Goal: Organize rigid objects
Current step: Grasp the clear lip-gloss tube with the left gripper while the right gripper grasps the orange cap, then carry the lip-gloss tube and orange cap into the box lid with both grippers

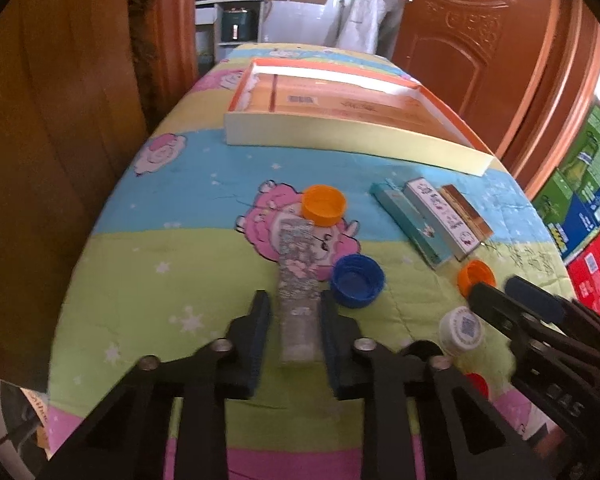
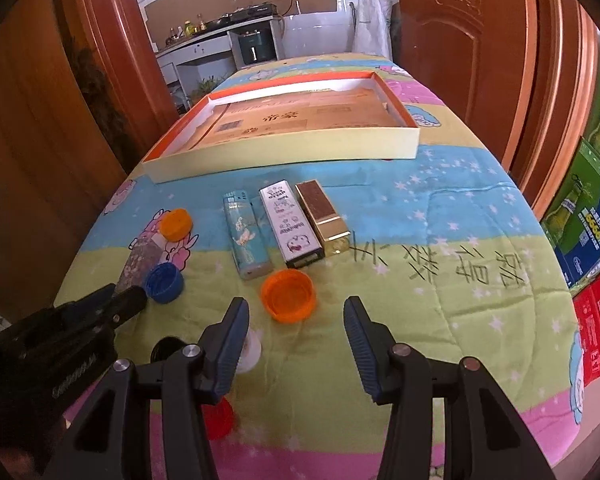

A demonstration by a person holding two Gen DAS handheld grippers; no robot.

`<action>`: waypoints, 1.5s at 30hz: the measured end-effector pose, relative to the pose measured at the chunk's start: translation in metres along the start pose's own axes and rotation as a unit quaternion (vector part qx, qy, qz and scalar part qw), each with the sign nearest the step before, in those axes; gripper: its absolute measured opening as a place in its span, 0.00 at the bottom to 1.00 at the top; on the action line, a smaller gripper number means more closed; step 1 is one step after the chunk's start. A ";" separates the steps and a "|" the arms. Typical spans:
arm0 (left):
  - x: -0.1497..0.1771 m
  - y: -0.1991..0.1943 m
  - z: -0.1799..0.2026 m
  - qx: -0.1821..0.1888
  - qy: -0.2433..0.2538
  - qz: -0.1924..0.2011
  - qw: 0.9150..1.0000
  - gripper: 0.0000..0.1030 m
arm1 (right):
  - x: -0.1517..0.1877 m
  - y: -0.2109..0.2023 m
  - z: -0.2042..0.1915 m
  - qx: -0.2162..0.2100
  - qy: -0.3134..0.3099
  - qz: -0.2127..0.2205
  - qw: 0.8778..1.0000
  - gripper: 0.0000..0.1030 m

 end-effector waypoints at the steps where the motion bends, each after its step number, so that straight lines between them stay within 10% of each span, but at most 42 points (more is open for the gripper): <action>1: 0.000 0.000 0.001 -0.001 0.002 0.002 1.000 0.20 | 0.000 0.002 -0.002 0.001 -0.003 -0.001 1.000 0.48; 5: 0.000 -0.001 0.000 0.003 -0.002 0.004 1.000 0.19 | -0.001 0.011 -0.008 0.010 -0.024 -0.005 1.000 0.30; 45: -0.112 -0.020 0.018 -0.010 -0.007 0.091 0.996 0.20 | -0.094 -0.028 -0.001 0.001 -0.051 0.099 0.994 0.30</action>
Point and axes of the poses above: each gripper's, at about its wrist camera, not at the fingertips, and y roughly the way its jaws point, z to its right, x to its underside, the point moved 1 cm from there along y, roughly the way its jaws point, and after that the axes turned 14 degrees about z, right-handed, at the moved point
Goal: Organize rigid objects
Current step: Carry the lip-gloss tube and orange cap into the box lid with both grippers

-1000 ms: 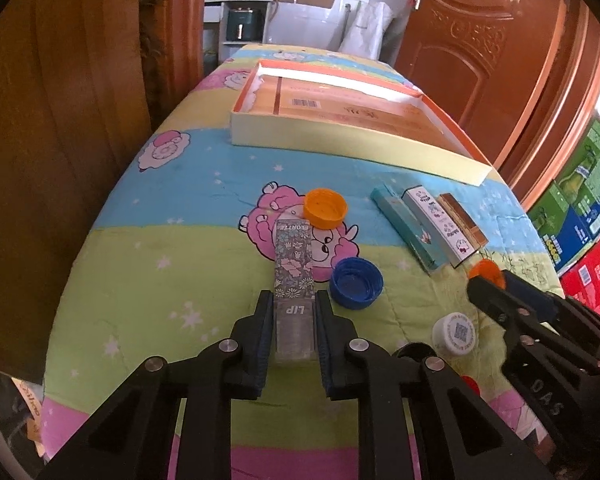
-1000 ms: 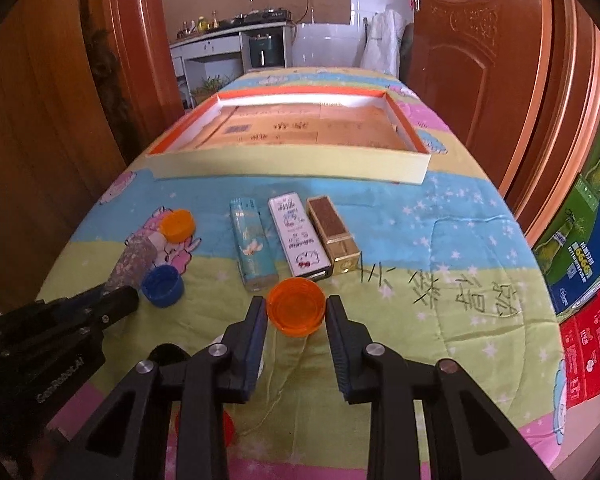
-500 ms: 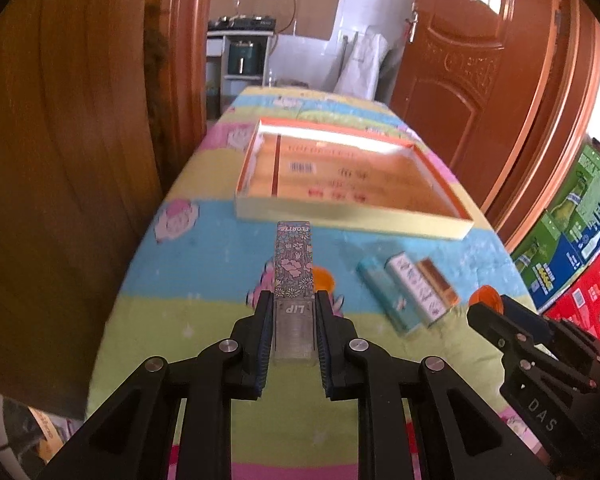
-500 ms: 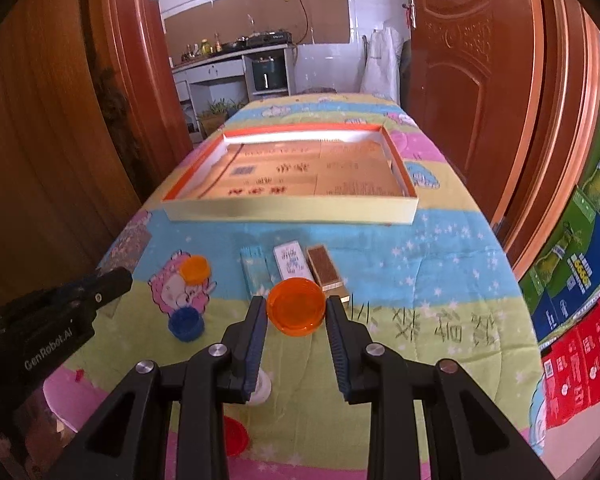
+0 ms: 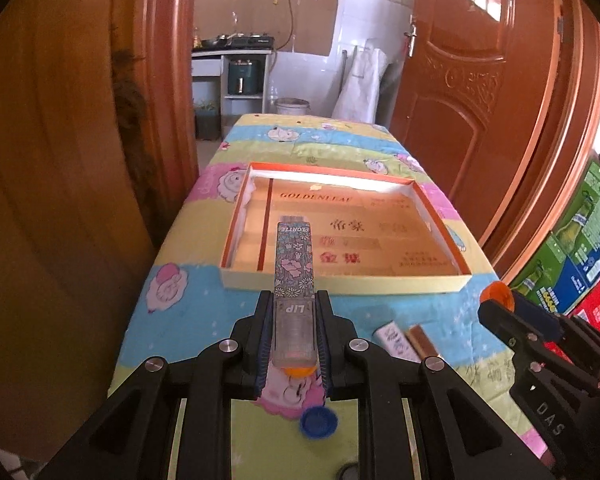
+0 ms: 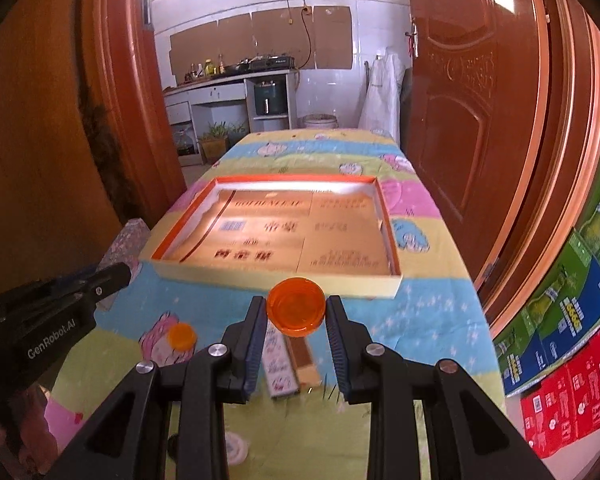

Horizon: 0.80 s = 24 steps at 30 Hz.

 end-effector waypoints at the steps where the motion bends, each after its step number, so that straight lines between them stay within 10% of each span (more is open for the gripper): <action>1: -0.003 0.004 0.001 0.001 0.000 -0.002 1.000 0.20 | -0.005 0.004 0.004 -0.003 0.006 0.000 1.000 0.30; 24: -0.033 0.131 0.016 0.000 -0.009 -0.081 0.997 0.20 | -0.033 0.117 0.043 -0.017 0.032 -0.066 0.997 0.30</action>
Point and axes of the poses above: each gripper's, at about its wrist camera, not at the fingertips, and y roughly the way its jaws point, z to its right, x to its underside, the point moved 1 cm from there along y, roughly the way its jaws point, and after that the axes turned 14 degrees about z, right-handed, at the moved point
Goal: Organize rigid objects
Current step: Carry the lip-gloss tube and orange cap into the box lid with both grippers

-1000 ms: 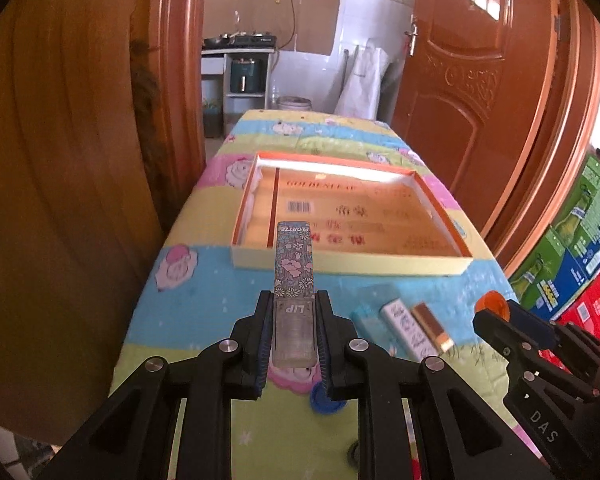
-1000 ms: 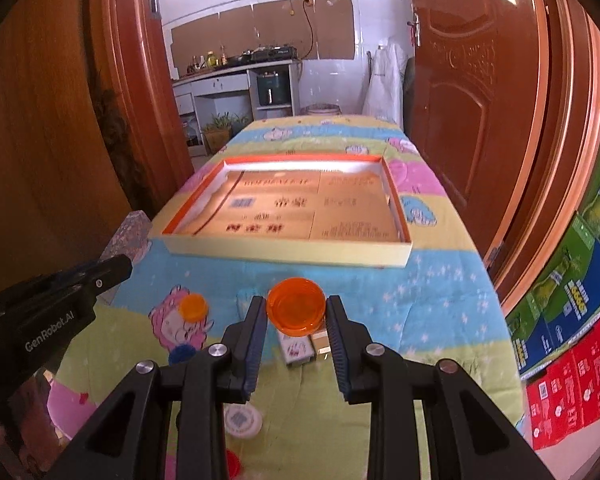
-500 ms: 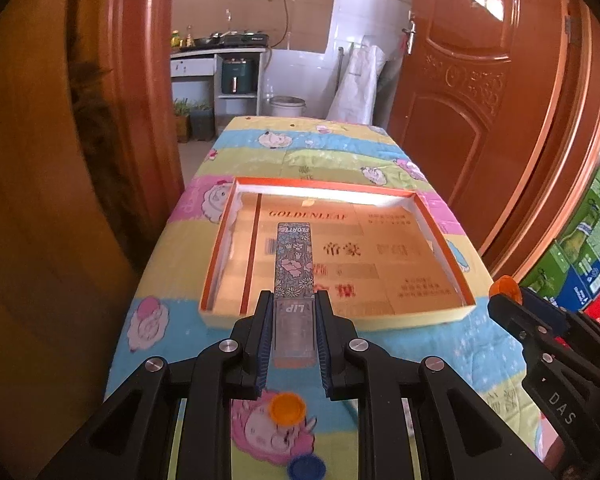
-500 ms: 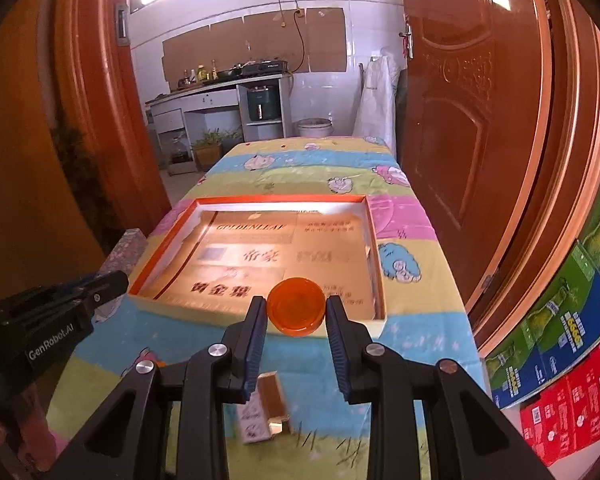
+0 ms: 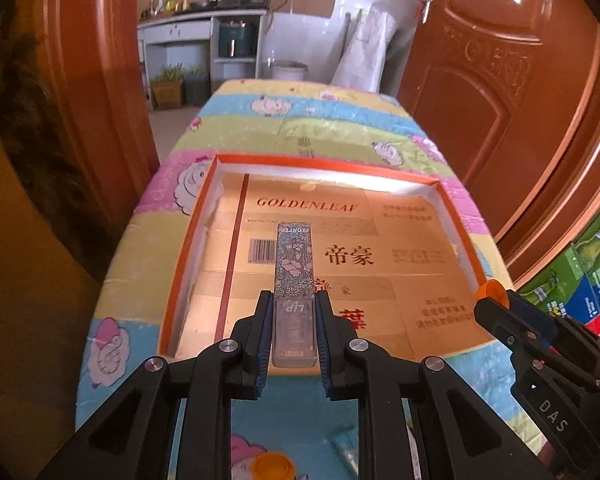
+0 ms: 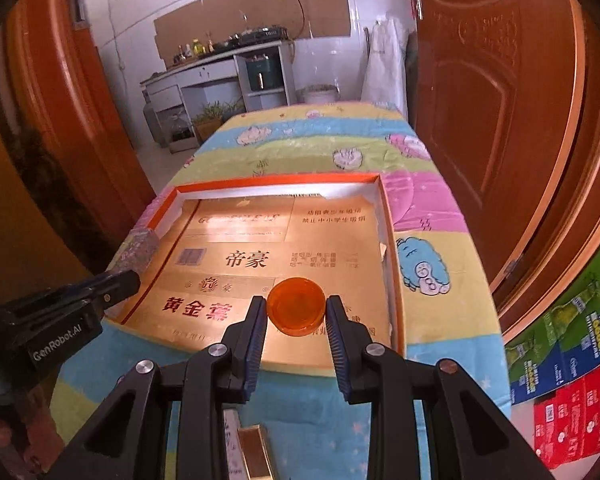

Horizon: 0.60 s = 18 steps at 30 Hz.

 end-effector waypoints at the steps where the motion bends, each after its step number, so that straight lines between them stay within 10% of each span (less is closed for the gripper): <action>1: 0.000 0.007 0.000 -0.003 0.001 -0.006 1.000 0.20 | 0.000 0.005 0.001 0.000 0.002 -0.004 1.000 0.30; 18: 0.003 0.061 -0.006 -0.002 0.012 -0.032 0.999 0.20 | 0.010 0.069 0.008 0.020 0.019 -0.064 0.998 0.30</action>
Point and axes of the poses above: each gripper's, at about its wrist camera, not at the fingertips, and y roughly the way its jaws point, z to its right, x to its underside, the point moved 1 cm from there along y, roughly the way its jaws point, and after that the axes turned 14 degrees about z, right-handed, at the moved point
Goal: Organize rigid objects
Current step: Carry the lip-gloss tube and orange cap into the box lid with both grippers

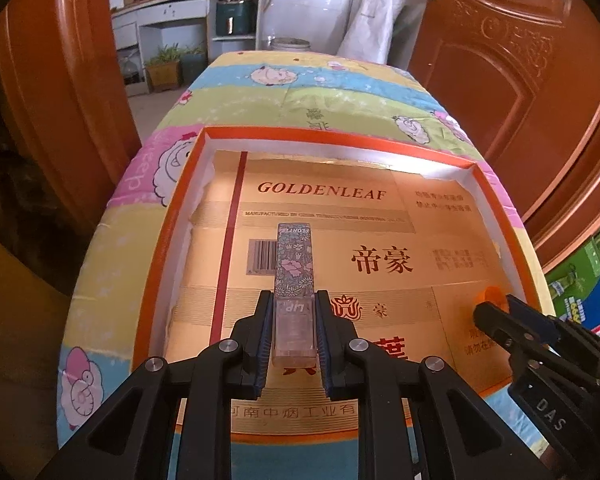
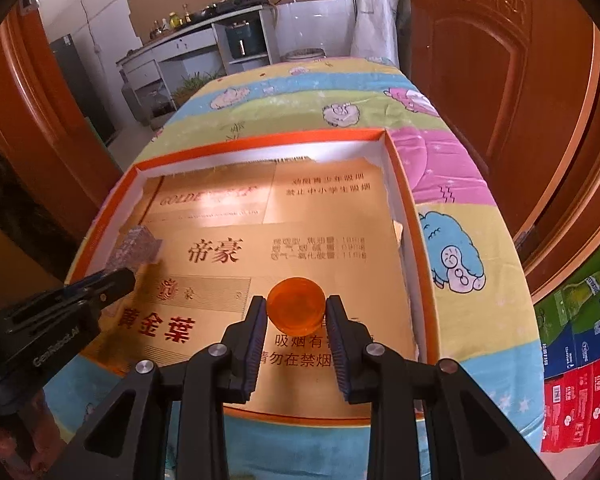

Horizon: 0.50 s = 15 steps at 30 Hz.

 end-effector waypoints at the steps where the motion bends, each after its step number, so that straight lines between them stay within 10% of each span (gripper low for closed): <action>1: 0.001 -0.001 0.001 0.002 0.003 0.003 1.000 0.20 | 0.002 0.001 0.000 0.001 -0.002 -0.001 1.000 0.30; 15: 0.010 0.011 0.003 0.003 0.001 -0.001 1.000 0.20 | 0.007 0.011 0.000 0.013 -0.017 -0.006 1.000 0.30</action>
Point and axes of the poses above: each gripper's, at about its wrist camera, not at the fingertips, and y roughly the way its jaws point, z to its right, x to its underside, the point moved 1 cm from there along y, roughly the way its jaws point, and after that the axes turned 14 degrees about z, right-handed, at the moved point
